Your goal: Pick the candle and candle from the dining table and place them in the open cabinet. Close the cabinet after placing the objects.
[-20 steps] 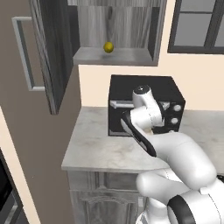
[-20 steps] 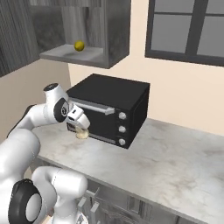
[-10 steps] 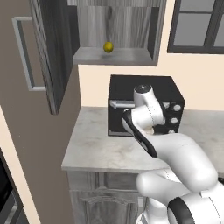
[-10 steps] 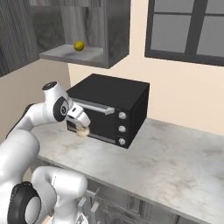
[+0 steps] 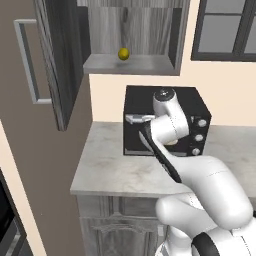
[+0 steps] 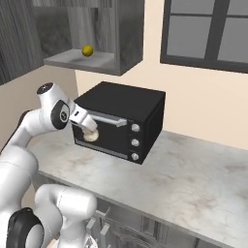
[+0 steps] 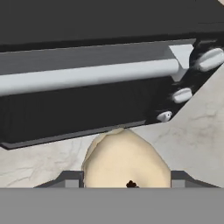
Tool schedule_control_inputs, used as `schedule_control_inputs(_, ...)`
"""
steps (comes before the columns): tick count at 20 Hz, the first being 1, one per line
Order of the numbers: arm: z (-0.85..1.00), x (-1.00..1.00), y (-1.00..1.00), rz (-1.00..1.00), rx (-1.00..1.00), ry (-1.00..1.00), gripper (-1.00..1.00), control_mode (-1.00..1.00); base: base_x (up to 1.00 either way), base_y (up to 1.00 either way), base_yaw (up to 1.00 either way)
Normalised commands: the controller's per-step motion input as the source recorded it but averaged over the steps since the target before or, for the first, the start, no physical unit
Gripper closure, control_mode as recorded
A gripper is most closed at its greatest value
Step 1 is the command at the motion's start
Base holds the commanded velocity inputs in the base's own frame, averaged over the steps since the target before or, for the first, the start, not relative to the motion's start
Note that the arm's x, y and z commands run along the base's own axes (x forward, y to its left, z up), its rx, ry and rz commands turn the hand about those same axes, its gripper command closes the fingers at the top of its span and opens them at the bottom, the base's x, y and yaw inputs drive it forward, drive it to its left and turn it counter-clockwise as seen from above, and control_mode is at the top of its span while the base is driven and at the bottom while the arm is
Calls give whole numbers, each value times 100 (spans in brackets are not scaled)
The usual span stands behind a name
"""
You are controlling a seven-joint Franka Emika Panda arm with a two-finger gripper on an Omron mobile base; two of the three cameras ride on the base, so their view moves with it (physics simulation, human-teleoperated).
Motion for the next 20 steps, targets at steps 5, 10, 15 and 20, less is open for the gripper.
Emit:
schedule_control_inputs(5,59,0,13,-2,-10,-1,100,-100,0,0,0)
schedule_control_inputs(10,53,8,16,0,-7,-5,100,-100,0,0,0)
schedule_control_inputs(15,54,27,15,0,-2,-4,100,-100,0,0,0)
schedule_control_inputs(20,58,38,10,0,0,-3,100,-100,0,0,0)
